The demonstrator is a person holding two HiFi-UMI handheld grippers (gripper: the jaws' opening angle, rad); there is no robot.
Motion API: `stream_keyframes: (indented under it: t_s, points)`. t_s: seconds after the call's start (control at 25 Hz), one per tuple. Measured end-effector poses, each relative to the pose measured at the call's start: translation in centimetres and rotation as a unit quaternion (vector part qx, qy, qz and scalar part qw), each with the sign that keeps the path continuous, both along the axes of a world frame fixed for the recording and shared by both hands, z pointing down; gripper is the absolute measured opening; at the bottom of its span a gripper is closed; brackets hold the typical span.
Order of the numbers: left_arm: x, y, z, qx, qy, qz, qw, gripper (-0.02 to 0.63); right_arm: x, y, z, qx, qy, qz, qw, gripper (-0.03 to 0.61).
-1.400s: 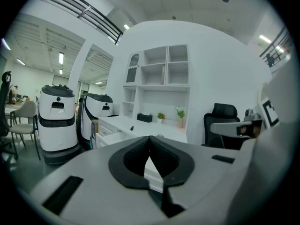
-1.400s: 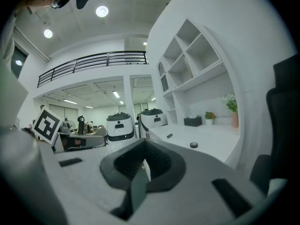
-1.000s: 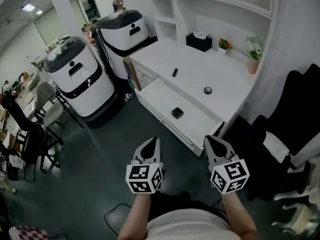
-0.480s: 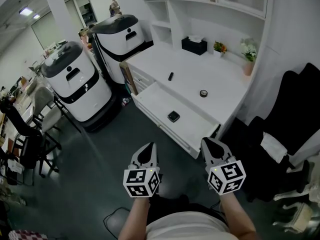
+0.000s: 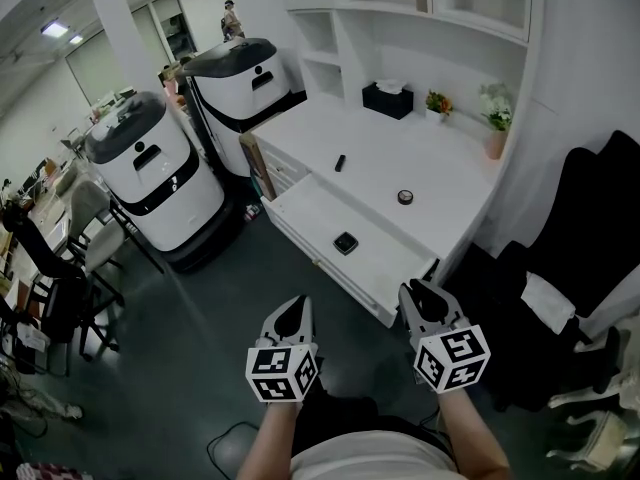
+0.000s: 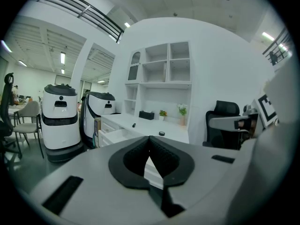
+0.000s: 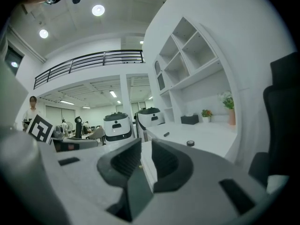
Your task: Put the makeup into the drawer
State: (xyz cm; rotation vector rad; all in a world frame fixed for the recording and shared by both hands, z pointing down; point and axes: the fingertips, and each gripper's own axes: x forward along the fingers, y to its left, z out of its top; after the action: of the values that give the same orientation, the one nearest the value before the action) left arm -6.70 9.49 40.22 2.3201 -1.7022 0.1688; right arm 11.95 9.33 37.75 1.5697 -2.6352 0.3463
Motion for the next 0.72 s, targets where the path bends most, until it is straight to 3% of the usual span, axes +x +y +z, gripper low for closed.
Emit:
stream_keyframes:
  t_s: [0.72]
  points:
    - [-1.3, -9.1, 1.5, -0.017, 0.010, 0.035, 0.9992, -0.002, 0.3, -8.1, 1.6, -0.036, -0.004, 0.062, 0.997, 0.125]
